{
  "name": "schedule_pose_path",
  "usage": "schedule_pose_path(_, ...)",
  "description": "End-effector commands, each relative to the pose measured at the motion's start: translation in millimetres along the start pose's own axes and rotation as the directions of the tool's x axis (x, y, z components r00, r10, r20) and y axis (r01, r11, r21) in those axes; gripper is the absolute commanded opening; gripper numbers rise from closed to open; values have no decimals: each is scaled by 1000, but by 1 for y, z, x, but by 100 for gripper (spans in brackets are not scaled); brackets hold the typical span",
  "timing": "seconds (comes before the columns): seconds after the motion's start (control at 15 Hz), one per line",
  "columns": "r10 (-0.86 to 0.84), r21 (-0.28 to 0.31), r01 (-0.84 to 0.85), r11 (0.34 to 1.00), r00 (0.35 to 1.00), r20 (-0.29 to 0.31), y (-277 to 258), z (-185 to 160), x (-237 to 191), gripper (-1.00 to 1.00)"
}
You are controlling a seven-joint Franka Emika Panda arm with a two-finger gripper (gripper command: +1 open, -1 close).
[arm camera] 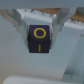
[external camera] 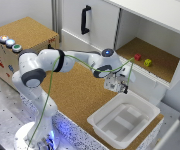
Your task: Put the purple block inside the right cabinet
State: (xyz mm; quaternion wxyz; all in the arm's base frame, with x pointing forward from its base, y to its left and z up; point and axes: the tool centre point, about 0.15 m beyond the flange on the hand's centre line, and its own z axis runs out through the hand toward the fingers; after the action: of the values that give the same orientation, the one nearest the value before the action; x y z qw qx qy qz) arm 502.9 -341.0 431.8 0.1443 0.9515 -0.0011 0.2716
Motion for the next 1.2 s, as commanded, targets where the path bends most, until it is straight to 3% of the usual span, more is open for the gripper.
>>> schedule_pose_path(0.0,123,10,-123,992,992,-14,34,11,84,-100)
schedule_pose_path(0.2,145,-4,-146,989,986,-77,43,-14,93,-100)
schedule_pose_path(0.33,145,31,-143,989,983,-115,52,-21,101,-100)
schedule_pose_path(0.53,132,94,-120,988,982,-132,68,1,128,-100)
schedule_pose_path(0.73,114,158,-96,983,988,-108,75,34,149,-100)
schedule_pose_path(1.13,94,186,-74,980,990,-102,78,69,173,-100)
